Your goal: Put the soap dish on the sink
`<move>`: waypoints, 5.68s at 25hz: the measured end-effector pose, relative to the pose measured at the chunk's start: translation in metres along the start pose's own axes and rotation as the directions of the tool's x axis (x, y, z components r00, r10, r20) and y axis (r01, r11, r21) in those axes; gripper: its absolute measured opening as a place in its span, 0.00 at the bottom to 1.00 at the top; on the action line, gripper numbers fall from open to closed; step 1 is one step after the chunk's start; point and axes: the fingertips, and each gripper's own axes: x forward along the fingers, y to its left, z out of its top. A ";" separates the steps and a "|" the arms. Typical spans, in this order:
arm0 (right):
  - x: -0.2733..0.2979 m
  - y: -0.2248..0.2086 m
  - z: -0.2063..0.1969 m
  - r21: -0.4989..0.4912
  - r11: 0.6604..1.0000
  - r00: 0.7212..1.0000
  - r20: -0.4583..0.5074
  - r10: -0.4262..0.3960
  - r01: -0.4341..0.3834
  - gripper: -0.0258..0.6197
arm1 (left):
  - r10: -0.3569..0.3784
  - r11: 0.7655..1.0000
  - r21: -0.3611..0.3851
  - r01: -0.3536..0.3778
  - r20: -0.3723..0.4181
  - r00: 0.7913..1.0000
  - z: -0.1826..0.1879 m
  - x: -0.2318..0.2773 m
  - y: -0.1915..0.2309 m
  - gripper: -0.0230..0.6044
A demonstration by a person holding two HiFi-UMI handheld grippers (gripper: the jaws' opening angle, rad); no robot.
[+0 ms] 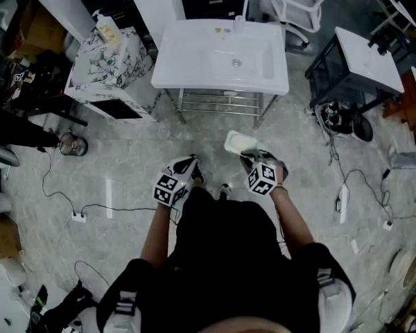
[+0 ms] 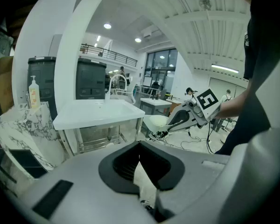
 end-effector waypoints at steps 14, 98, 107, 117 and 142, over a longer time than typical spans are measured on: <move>-0.005 0.008 0.020 -0.009 1.000 0.999 0.038 0.011 -0.010 0.06 | 0.017 1.000 0.003 -0.017 0.002 1.000 0.006 -0.019 -0.004 0.04; 0.169 -0.184 0.149 -0.041 0.999 0.999 -0.039 -0.005 0.004 0.06 | 0.000 1.000 -0.031 0.001 0.035 0.999 0.079 0.049 0.276 0.04; 0.180 -0.228 0.145 -0.109 0.993 0.999 -0.008 0.033 -0.034 0.06 | 0.059 0.996 -0.066 -0.056 0.041 0.997 0.103 0.076 0.282 0.04; 0.178 -0.285 0.122 -0.165 0.984 0.998 0.005 0.067 -0.065 0.06 | 0.139 0.985 -0.105 -0.133 0.048 0.989 0.132 0.105 0.280 0.04; 0.195 -0.334 0.094 -0.292 0.943 0.982 0.054 0.182 -0.158 0.06 | 0.267 0.954 -0.151 -0.260 0.026 0.963 0.156 0.149 0.259 0.04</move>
